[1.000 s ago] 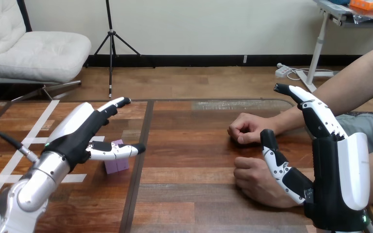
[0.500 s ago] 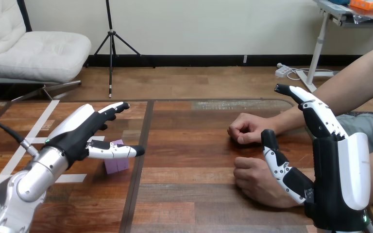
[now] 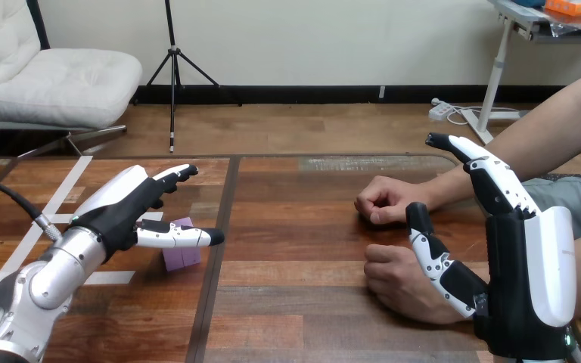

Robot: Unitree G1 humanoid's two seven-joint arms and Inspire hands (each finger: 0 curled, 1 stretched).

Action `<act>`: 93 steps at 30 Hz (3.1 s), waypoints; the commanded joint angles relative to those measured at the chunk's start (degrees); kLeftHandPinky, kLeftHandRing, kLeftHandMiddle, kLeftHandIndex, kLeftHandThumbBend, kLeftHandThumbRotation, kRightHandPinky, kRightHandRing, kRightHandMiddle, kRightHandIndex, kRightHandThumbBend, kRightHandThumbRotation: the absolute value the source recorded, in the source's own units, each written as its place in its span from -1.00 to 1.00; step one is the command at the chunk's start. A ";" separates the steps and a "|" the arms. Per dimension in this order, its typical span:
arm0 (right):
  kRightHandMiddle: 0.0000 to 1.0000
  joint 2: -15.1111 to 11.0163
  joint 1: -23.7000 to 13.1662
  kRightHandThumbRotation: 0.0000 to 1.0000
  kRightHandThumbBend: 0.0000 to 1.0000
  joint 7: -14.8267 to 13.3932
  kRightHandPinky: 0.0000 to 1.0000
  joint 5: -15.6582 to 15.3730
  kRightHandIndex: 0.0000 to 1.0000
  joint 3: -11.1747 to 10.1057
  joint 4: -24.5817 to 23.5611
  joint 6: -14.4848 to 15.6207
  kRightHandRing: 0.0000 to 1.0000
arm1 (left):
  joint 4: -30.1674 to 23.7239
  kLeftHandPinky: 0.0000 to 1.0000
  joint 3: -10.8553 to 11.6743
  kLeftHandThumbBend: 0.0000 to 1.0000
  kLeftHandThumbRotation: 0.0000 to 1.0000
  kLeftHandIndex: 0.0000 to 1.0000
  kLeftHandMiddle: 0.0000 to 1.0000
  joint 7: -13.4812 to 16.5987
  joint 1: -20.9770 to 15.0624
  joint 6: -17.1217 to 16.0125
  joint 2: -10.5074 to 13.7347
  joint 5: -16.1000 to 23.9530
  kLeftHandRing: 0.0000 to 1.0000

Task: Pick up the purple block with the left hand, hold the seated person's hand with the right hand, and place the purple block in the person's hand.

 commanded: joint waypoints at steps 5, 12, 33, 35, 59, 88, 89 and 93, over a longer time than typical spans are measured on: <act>0.61 -0.48 -2.46 -1.00 -0.31 0.20 0.51 0.15 0.55 -1.12 -2.67 -0.26 0.62 | 3.03 0.68 -1.43 0.88 0.12 0.89 0.89 2.93 -5.83 -2.47 1.14 0.81 0.84; 0.61 -0.55 -2.43 -1.00 -0.31 0.55 0.56 0.25 0.55 -1.22 -2.77 -0.26 0.63 | 4.74 0.69 -2.44 0.88 0.16 0.91 0.90 4.44 -6.60 -2.97 1.31 1.85 0.86; 0.60 -0.38 -2.28 -1.00 -0.30 1.89 0.65 0.12 0.53 -1.47 -3.00 -0.16 0.63 | 7.80 0.75 -4.78 0.87 0.19 0.95 0.94 6.14 -8.16 -3.27 1.42 4.26 0.90; 0.60 -0.45 -2.32 -1.00 -0.30 1.88 0.66 0.01 0.53 -1.49 -2.93 -0.28 0.63 | 8.12 0.76 -5.04 0.87 0.18 0.95 0.95 6.26 -8.29 -3.45 1.44 4.50 0.90; 0.60 -0.31 -1.90 -1.00 -0.29 2.63 0.68 0.20 0.52 -1.64 -3.27 -0.34 0.63 | 10.34 0.77 -7.65 0.91 0.24 0.96 0.96 6.55 -9.63 -2.64 1.11 6.51 0.91; 0.60 -0.11 -0.94 -1.00 -0.29 3.05 0.71 0.24 0.53 -1.76 -4.16 0.16 0.63 | 10.64 0.67 -9.19 0.90 0.25 0.90 0.88 6.80 -9.97 -1.64 0.80 7.24 0.83; 0.60 -0.10 -0.90 -1.00 -0.29 3.09 0.71 0.28 0.53 -1.76 -4.19 0.14 0.63 | 10.60 0.67 -9.19 0.90 0.25 0.89 0.88 6.84 -9.94 -1.50 0.77 7.27 0.83; 0.60 -0.11 -0.81 -1.00 -0.28 3.13 0.71 0.21 0.53 -1.83 -4.20 0.07 0.63 | 10.47 0.64 -9.26 0.88 0.25 0.87 0.85 7.57 -9.79 -1.55 0.77 7.49 0.81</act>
